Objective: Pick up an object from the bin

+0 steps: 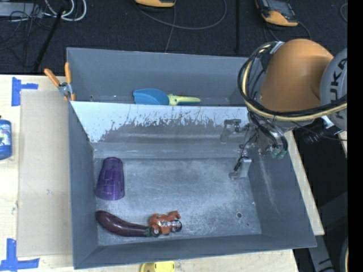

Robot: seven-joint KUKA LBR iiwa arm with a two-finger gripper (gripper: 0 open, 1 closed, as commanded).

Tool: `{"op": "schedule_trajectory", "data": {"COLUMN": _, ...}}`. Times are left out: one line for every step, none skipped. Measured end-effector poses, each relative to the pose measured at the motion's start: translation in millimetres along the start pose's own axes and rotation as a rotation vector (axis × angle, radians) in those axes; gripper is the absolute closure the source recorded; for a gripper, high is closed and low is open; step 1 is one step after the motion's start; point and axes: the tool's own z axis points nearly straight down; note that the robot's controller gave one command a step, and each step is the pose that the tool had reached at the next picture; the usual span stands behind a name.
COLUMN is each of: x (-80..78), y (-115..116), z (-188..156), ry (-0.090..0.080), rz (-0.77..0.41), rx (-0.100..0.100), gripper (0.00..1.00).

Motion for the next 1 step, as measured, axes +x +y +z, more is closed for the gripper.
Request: {"op": "schedule_trajectory", "data": {"x": 21.0, "y": 36.2, "z": 21.4, "ry": -0.002, "rz": -0.012, "rx": 0.001, "gripper": 0.0}}
